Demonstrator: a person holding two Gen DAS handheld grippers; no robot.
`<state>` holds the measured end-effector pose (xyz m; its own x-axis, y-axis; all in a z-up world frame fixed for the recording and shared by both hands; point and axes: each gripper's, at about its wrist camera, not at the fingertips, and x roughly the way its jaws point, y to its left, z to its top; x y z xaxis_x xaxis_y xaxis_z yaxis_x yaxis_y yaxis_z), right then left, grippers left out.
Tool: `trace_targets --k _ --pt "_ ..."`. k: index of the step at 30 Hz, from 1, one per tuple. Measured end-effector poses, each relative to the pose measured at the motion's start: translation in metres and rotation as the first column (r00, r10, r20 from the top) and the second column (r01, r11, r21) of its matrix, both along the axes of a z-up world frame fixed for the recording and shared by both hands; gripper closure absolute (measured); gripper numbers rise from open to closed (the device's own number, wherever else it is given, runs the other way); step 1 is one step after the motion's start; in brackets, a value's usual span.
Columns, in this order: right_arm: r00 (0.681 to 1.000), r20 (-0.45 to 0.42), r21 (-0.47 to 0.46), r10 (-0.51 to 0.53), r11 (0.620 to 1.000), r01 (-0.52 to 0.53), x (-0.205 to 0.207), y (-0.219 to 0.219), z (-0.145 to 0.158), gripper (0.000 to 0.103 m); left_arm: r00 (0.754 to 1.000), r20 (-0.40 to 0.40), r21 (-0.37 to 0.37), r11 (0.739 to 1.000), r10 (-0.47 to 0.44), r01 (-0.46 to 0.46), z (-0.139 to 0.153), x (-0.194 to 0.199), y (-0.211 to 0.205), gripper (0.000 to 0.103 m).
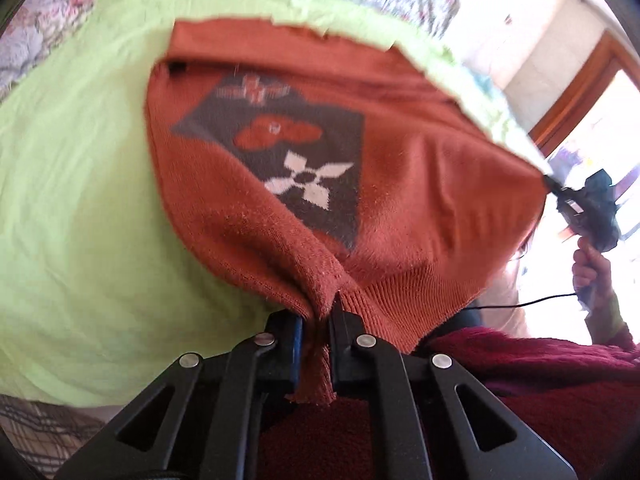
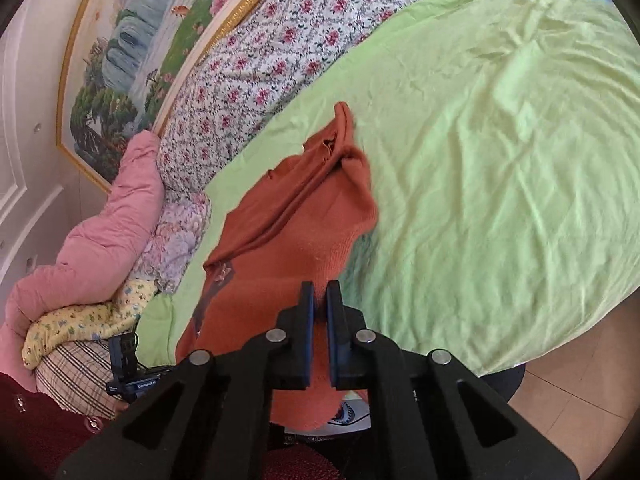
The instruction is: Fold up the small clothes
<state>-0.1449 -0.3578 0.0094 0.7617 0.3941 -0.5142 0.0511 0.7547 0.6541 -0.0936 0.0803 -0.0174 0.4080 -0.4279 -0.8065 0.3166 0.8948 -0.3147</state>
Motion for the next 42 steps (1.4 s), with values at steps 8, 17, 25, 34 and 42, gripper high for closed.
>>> trace_targets --k 8,17,25,34,42 --pt "0.994 -0.112 -0.059 0.011 0.998 -0.018 0.021 0.009 -0.026 0.097 0.997 -0.069 0.008 1.0 0.024 -0.023 -0.036 0.006 0.013 0.095" --pt "0.975 -0.171 -0.059 0.142 0.986 -0.154 0.015 0.016 -0.06 0.061 0.991 -0.134 -0.033 0.999 0.03 -0.034 -0.052 0.013 0.019 0.085" --pt "0.938 -0.22 -0.057 0.268 0.956 -0.287 0.022 0.037 -0.093 0.08 0.997 -0.08 -0.054 0.998 0.018 -0.023 -0.054 0.015 0.015 0.094" --pt "0.938 -0.001 0.078 0.347 0.935 -0.346 -0.002 0.028 -0.043 0.095 0.999 0.051 -0.128 0.992 -0.008 0.015 -0.01 -0.005 0.022 0.095" --pt "0.913 0.25 0.147 0.323 0.919 -0.365 0.026 0.021 0.024 0.095 0.977 0.205 -0.236 0.972 0.056 -0.006 0.057 0.024 0.041 0.095"
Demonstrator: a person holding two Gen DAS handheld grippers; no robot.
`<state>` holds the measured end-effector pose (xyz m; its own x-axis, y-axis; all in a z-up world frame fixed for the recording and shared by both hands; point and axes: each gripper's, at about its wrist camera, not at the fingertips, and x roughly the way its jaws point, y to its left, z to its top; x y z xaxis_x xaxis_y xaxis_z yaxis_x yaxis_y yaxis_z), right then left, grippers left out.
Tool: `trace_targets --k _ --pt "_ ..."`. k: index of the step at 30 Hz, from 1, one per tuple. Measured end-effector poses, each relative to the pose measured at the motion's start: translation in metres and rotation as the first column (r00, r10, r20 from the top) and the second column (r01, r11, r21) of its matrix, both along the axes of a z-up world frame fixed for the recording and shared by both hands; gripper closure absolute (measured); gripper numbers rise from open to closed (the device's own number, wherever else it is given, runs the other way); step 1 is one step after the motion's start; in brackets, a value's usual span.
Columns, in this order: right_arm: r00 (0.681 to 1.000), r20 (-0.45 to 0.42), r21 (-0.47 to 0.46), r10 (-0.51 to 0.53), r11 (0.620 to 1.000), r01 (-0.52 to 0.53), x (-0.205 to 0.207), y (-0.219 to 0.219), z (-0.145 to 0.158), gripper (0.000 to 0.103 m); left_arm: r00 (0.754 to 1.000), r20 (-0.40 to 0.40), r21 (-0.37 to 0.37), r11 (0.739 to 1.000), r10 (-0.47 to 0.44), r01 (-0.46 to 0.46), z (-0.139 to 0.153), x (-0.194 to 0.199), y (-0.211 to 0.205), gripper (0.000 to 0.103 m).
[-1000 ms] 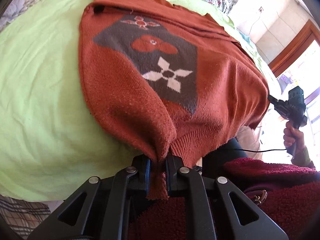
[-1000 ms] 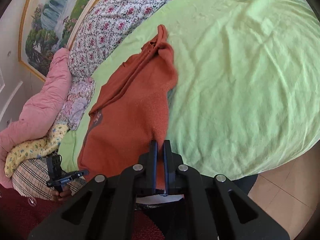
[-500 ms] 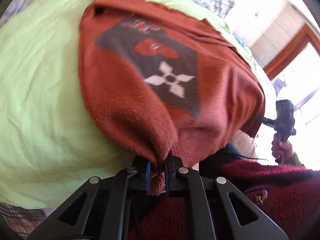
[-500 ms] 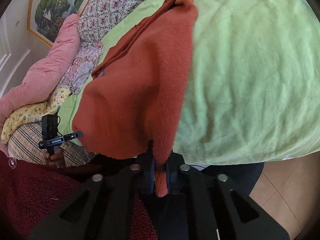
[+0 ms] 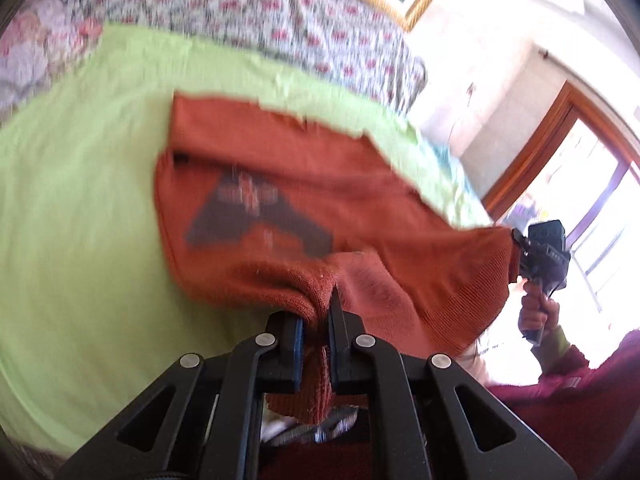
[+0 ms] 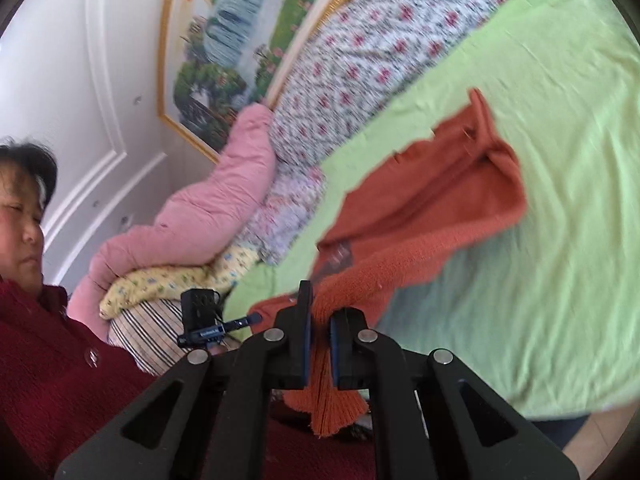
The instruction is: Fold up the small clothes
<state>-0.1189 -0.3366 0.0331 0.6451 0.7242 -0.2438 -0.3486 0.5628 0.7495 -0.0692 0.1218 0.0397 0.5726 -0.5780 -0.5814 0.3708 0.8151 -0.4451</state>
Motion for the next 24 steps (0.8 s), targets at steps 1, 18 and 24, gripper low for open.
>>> trace_targets --k 1,18,24 --pt "1.0 0.02 0.007 -0.005 1.0 0.005 0.01 0.0 0.008 0.095 1.0 0.019 -0.011 1.0 0.008 -0.008 0.008 0.009 0.002 0.095" --pt "0.957 -0.111 -0.191 -0.266 0.951 0.242 0.23 -0.037 0.016 0.095 0.99 -0.003 -0.062 0.988 0.144 -0.143 0.009 0.217 0.013 0.096" --pt "0.925 -0.206 -0.287 -0.32 0.923 0.255 0.283 -0.043 -0.011 0.095 0.982 -0.079 -0.025 0.984 0.172 -0.175 -0.018 0.268 0.018 0.096"
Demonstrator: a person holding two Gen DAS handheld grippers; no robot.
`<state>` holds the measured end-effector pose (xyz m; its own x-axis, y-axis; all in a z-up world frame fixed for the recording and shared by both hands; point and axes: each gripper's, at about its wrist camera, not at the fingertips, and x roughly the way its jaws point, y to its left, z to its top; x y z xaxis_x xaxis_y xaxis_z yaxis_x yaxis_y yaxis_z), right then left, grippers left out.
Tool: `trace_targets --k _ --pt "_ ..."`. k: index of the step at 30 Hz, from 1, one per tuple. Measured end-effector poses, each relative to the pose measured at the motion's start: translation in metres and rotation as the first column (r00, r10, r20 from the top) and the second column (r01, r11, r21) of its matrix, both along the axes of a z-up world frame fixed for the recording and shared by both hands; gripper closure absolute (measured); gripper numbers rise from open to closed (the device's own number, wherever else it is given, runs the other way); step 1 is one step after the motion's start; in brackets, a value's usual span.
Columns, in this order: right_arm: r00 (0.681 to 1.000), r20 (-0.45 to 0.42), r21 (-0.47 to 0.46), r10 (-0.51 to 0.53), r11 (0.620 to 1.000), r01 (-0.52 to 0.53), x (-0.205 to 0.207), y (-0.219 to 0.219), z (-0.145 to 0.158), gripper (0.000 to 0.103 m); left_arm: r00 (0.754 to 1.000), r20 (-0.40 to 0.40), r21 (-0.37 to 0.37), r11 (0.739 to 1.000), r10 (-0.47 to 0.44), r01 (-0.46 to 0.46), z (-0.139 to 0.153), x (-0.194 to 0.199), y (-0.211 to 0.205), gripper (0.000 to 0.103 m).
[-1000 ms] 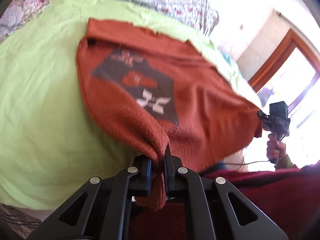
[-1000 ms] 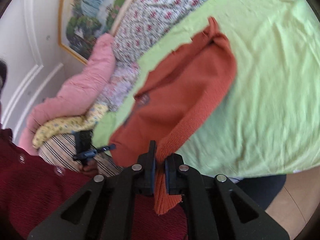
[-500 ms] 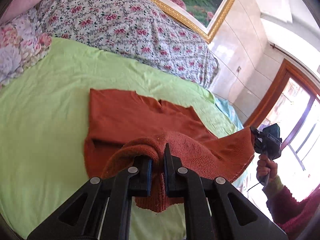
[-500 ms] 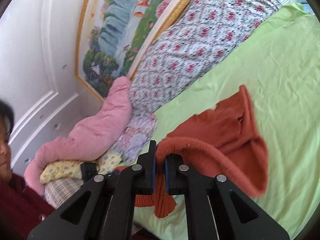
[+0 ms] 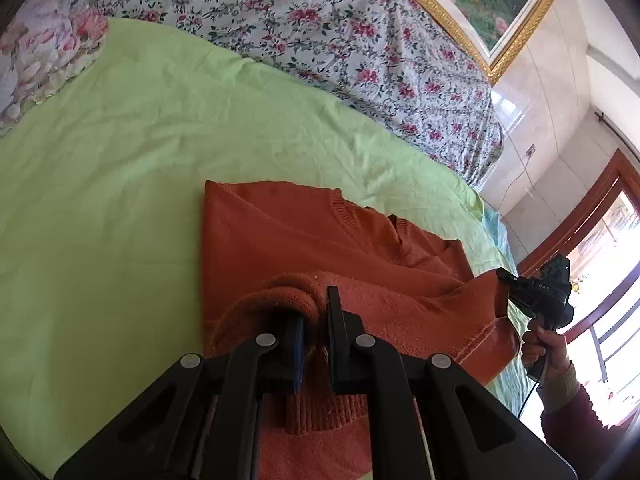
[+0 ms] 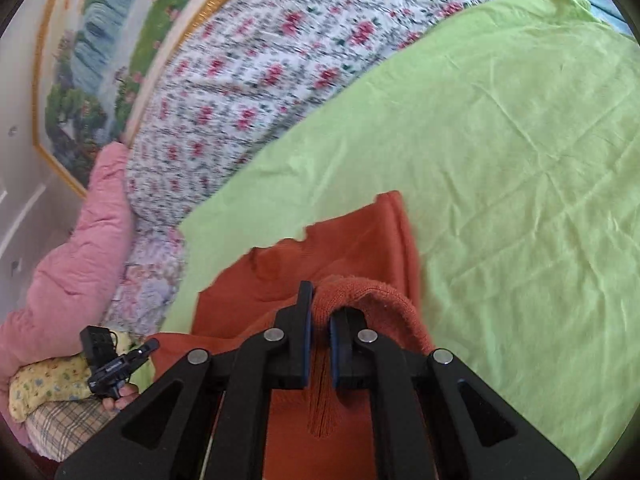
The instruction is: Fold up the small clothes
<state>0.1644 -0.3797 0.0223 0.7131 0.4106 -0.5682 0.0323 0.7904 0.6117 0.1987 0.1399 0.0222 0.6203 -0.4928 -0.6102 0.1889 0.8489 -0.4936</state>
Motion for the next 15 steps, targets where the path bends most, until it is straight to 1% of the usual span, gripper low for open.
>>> trace_targets --k 4,7,9,10,11,13,14,15 --pt "0.998 -0.062 -0.027 -0.018 0.999 0.017 0.025 -0.004 -0.018 0.095 0.999 -0.054 0.04 0.999 0.006 -0.004 -0.02 0.028 -0.003 0.095" --pt "0.994 -0.106 -0.025 -0.029 0.999 0.026 0.036 -0.007 -0.032 0.095 0.994 -0.105 0.045 0.999 0.003 0.002 -0.038 0.043 -0.002 0.094" --pt "0.992 -0.119 -0.013 -0.038 0.999 0.036 0.038 -0.009 -0.036 0.094 0.988 -0.155 0.019 1.0 0.0 0.003 -0.049 0.049 0.003 0.09" --pt "0.991 -0.124 -0.007 -0.042 0.999 0.042 0.038 -0.01 -0.036 0.094 0.986 -0.168 -0.004 1.0 0.0 -0.001 -0.05 0.047 0.006 0.09" --pt "0.991 -0.121 0.002 -0.05 0.999 0.05 0.034 -0.012 -0.034 0.094 0.986 -0.167 -0.015 1.0 0.001 -0.003 -0.047 0.042 0.008 0.087" --pt "0.994 -0.09 0.019 -0.06 0.998 0.062 0.022 -0.014 -0.024 0.09 0.99 -0.139 -0.003 1.0 -0.005 0.004 -0.035 0.021 0.01 0.071" --pt "0.995 -0.072 0.01 -0.066 0.998 0.067 0.014 -0.012 -0.017 0.082 0.993 -0.119 0.001 1.0 -0.022 0.023 -0.026 0.004 0.009 0.053" --pt "0.996 -0.054 -0.011 -0.068 0.998 0.067 0.006 -0.009 -0.009 0.07 0.994 -0.105 -0.001 0.999 -0.041 0.041 -0.019 -0.011 0.006 0.044"
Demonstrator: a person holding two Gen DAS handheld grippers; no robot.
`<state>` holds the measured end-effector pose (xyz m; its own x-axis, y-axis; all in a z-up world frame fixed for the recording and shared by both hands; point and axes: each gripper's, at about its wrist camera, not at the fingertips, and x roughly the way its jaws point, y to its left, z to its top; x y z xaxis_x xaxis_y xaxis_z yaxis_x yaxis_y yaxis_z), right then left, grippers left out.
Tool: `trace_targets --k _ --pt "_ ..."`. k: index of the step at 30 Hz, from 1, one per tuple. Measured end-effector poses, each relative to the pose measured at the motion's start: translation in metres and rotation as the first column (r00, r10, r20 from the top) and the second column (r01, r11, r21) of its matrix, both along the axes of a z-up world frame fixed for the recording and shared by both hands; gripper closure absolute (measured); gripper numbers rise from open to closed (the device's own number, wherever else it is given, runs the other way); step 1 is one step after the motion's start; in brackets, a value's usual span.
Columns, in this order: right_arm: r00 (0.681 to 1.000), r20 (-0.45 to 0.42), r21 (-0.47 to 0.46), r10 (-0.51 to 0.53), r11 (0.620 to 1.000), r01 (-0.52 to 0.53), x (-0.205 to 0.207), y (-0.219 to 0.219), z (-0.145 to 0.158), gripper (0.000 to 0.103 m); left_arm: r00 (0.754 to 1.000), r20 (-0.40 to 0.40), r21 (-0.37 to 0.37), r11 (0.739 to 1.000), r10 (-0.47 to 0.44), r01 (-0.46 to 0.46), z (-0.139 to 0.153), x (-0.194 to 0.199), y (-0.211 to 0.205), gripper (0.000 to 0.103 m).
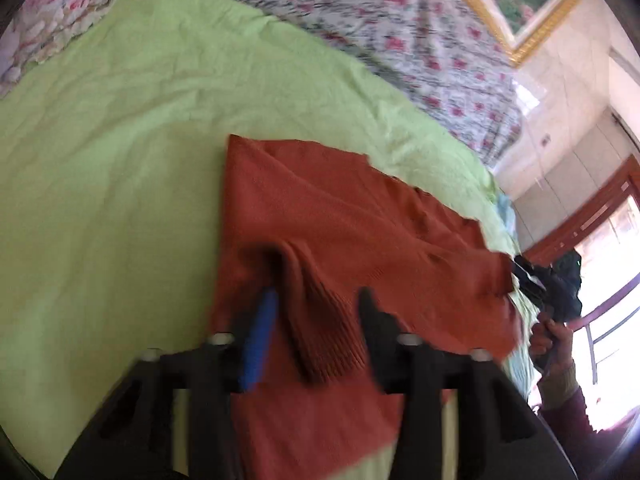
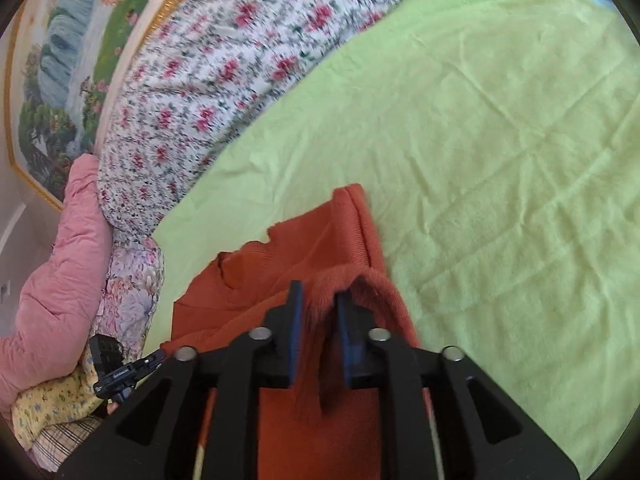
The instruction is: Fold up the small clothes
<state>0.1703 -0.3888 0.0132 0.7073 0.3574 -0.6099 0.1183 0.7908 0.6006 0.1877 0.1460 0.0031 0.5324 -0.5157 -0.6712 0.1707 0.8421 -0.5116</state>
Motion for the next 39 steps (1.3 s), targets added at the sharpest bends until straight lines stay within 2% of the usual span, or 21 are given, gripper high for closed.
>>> trace_targets --k 1,3,5,6,7,8,10,11,13,14,17,18,21,24,27,29,34,37,39 --pt "1.0 0.02 -0.029 0.009 1.0 -0.008 -0.009 0.004 0.008 0.064 0.999 0.02 -0.006 0.999 -0.041 0.041 0.006 -0.019 -0.009 0.044" --pt "0.993 0.074 -0.09 0.097 0.992 -0.09 -0.027 0.026 0.022 0.062 0.992 0.032 0.04 0.992 -0.123 0.122 0.009 -0.042 -0.035 0.043" --pt "0.961 0.068 -0.138 0.269 0.956 -0.258 -0.033 0.062 0.025 0.062 0.983 0.018 0.101 0.978 -0.183 0.181 0.006 -0.049 -0.065 0.043" --pt "0.934 0.014 -0.171 0.357 0.921 -0.349 -0.03 0.086 0.02 0.062 0.975 0.002 0.114 0.968 -0.223 0.221 0.001 -0.047 -0.083 0.043" --pt "0.915 -0.031 -0.193 0.402 0.896 -0.4 -0.026 0.101 0.014 0.062 0.97 -0.009 0.122 0.963 -0.242 0.241 -0.002 -0.044 -0.093 0.043" --pt "0.881 -0.097 -0.219 0.463 0.853 -0.473 -0.021 0.123 0.002 0.062 0.967 -0.03 0.153 0.955 -0.251 0.253 -0.008 -0.036 -0.109 0.043" --pt "0.834 -0.175 -0.249 0.523 0.796 -0.551 -0.012 0.149 -0.013 0.062 0.969 -0.062 0.214 0.945 -0.241 0.248 -0.017 -0.019 -0.126 0.043" --pt "0.816 -0.216 -0.265 0.537 0.772 -0.578 -0.004 0.158 -0.021 0.062 0.97 -0.072 0.213 0.947 -0.232 0.242 -0.019 -0.012 -0.127 0.043" --pt "0.808 -0.235 -0.277 0.541 0.759 -0.589 0.007 0.16 -0.025 0.064 0.974 -0.102 0.197 0.956 -0.201 0.218 -0.02 0.009 -0.121 0.044" --pt "0.806 -0.244 -0.275 0.539 0.758 -0.591 0.016 0.157 -0.025 0.064 0.978 -0.103 0.206 0.958 -0.183 0.201 -0.019 0.018 -0.116 0.048" --pt "0.851 -0.271 -0.402 0.449 0.751 -0.524 0.042 0.143 -0.02 0.064 0.989 -0.076 0.256 0.956 -0.125 0.141 -0.016 0.051 -0.1 0.049" --pt "0.868 -0.262 -0.418 0.422 0.761 -0.496 0.051 0.136 -0.018 0.064 0.992 -0.066 0.263 0.957 -0.106 0.119 -0.014 0.065 -0.095 0.049" --pt "0.938 -0.175 -0.448 0.3 0.824 -0.347 0.082 0.109 -0.007 0.064 0.999 -0.022 0.276 0.96 -0.039 0.043 -0.001 0.106 -0.084 0.049" --pt "0.986 -0.087 -0.473 0.143 0.865 -0.168 0.108 0.083 0.006 0.063 1.0 0.008 0.257 0.966 0.011 -0.012 0.009 0.139 -0.076 0.049" --pt "0.998 -0.042 -0.41 0.052 0.91 -0.064 0.12 0.062 0.015 0.063 0.998 0.017 0.275 0.96 0.058 -0.06 0.013 0.157 -0.074 0.049" --pt "0.999 -0.032 -0.394 0.03 0.918 -0.04 0.117 0.058 0.02 0.063 0.997 0.021 0.268 0.96 0.08 -0.083 0.016 0.16 -0.068 0.049" --pt "0.995 -0.014 -0.378 0.094 0.921 -0.092 0.085 0.068 0.028 0.06 0.992 0.051 0.197 0.972 0.119 -0.126 0.031 0.127 -0.04 0.048" --pt "0.987 -0.024 -0.367 0.159 0.917 -0.157 0.059 0.082 0.027 0.057 0.994 0.077 0.173 0.98 0.083 -0.095 0.036 0.088 -0.038 0.048" --pt "0.976 -0.033 -0.346 0.213 0.914 -0.211 0.044 0.09 0.02 0.05 0.995 0.087 0.167 0.984 0.041 -0.055 0.035 0.069 -0.046 0.048"
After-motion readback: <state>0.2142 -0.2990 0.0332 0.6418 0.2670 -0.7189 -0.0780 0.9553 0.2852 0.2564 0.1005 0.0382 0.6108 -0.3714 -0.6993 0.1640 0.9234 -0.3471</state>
